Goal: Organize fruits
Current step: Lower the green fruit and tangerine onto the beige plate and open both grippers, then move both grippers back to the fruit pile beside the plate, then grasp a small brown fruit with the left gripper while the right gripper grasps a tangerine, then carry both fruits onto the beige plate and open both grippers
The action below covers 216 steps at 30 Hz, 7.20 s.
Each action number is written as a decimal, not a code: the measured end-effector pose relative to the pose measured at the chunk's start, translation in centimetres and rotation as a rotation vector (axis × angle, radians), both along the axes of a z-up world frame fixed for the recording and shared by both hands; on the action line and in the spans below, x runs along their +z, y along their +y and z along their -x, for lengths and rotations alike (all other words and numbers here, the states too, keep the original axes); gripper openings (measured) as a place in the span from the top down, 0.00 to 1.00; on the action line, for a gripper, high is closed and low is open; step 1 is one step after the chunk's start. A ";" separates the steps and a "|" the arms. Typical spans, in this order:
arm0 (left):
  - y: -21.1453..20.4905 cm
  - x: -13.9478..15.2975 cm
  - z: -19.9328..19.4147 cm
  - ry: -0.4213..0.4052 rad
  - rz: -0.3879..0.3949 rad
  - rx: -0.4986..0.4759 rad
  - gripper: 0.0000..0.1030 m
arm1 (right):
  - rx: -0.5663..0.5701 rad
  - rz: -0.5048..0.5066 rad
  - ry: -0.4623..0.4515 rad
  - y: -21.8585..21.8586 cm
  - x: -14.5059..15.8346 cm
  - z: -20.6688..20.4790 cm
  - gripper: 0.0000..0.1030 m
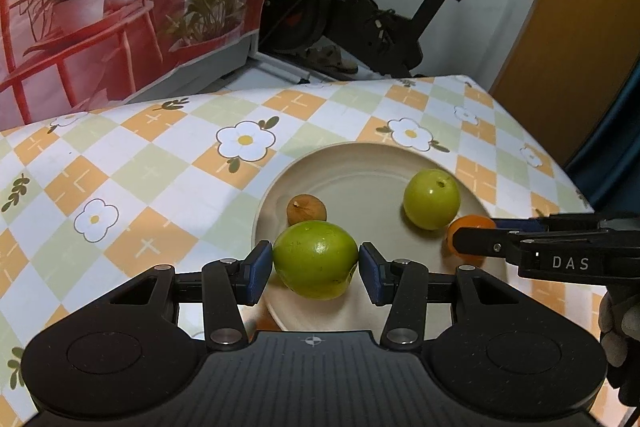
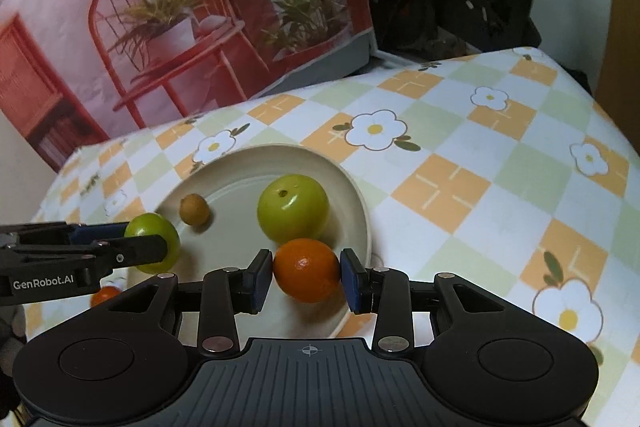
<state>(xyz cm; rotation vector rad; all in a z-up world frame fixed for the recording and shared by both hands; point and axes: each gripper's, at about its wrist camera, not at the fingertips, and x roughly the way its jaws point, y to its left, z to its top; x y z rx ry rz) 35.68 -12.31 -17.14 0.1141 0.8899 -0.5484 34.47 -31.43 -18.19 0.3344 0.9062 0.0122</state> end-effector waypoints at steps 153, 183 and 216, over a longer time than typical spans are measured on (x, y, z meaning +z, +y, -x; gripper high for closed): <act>16.2 -2.5 9.6 0.144 0.226 0.442 0.72 | 0.270 -0.042 -0.126 7.8 2.1 9.1 0.69; 6.2 8.2 6.1 -0.192 0.139 0.136 0.72 | 0.238 0.084 -0.211 3.2 5.5 5.0 0.69; -3.4 -1.5 -0.8 -0.076 -0.188 -0.065 0.72 | 0.233 0.196 -0.097 1.5 0.0 0.9 0.69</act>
